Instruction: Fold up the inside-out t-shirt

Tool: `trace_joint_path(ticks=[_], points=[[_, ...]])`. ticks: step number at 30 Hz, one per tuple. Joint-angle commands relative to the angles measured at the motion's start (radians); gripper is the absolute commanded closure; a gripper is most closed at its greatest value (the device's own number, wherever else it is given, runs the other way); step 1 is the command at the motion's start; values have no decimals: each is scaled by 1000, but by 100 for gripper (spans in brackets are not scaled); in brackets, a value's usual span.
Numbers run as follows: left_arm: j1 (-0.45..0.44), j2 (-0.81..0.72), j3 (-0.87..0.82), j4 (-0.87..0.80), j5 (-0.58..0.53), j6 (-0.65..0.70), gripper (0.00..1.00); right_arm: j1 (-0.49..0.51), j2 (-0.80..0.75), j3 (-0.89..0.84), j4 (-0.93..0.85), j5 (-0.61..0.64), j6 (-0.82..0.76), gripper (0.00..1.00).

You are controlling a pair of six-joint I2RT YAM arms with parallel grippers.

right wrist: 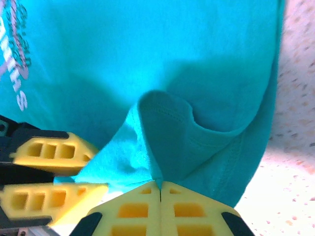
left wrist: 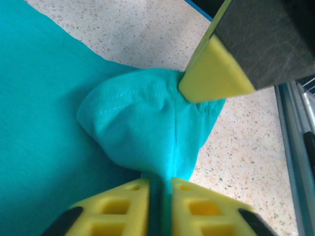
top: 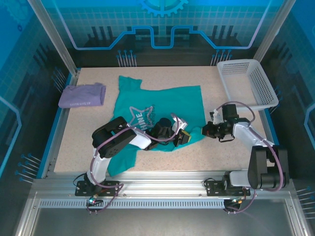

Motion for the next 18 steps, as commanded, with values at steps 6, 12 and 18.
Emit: trace_joint_path(ticks=[6,12,18], points=[[102,-300,-266,-30,-157,-217,46,-117,29,-1,147,-1,65,100],[234,-656,-419,-560,-366,-369,46,-146,96,20,188,-32,77,100],[418,-809,-426,-907,-416,-403,44,-146,107,17,209,-38,81,100]])
